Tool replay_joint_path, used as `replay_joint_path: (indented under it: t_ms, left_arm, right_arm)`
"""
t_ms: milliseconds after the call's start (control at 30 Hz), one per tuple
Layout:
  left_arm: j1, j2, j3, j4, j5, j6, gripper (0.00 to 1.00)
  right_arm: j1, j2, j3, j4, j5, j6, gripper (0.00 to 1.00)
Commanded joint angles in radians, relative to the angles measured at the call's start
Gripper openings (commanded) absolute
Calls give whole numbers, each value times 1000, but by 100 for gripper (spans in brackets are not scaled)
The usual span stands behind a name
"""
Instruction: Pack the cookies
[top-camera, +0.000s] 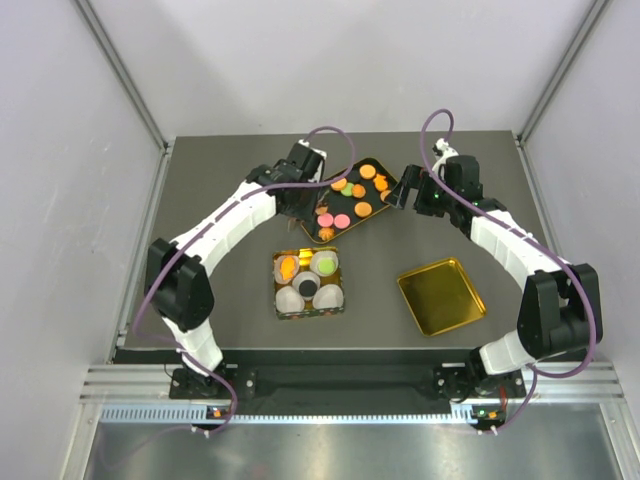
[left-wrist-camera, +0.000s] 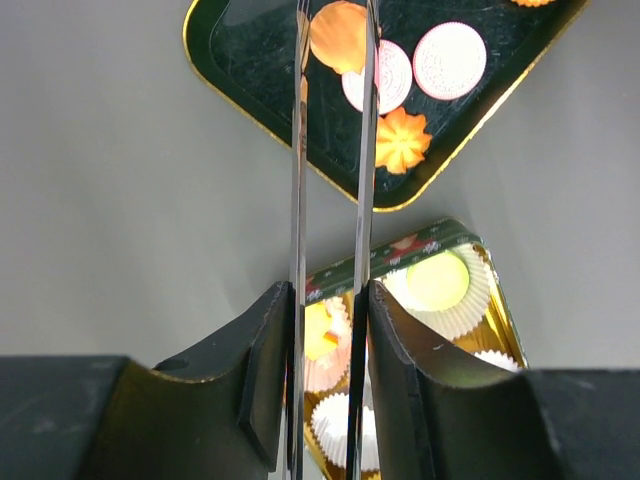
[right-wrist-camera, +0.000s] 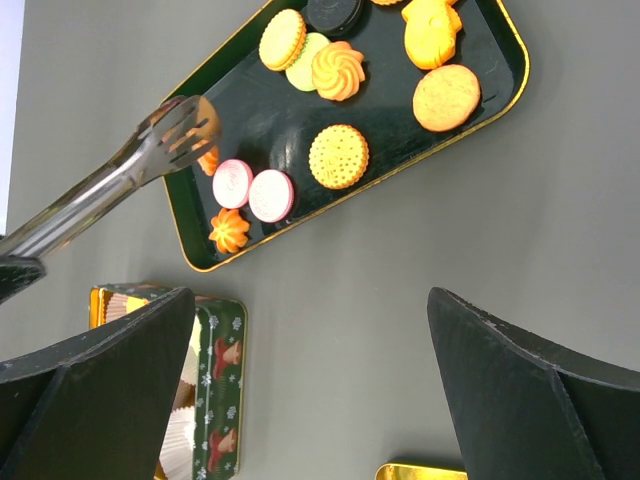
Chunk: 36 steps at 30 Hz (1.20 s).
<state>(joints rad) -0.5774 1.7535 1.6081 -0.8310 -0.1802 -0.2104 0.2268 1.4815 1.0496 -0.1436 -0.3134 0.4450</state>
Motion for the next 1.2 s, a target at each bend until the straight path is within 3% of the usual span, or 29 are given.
replay_joint_path:
  t_ms: [0, 400, 667, 1167]
  left_arm:
    - [-2, 41, 36, 69, -19, -3, 38]
    - [-1, 149, 130, 76, -28, -11, 44]
    - [-2, 92, 136, 44, -68, 6, 52]
    - [-4, -22, 0, -7, -36, 2, 52]
  right_arm:
    - [11, 0, 61, 22, 8, -15, 100]
    - [12, -4, 61, 24, 5, -17, 100]
    - [11, -4, 61, 22, 2, -14, 100]
    - [11, -4, 61, 22, 2, -14, 100]
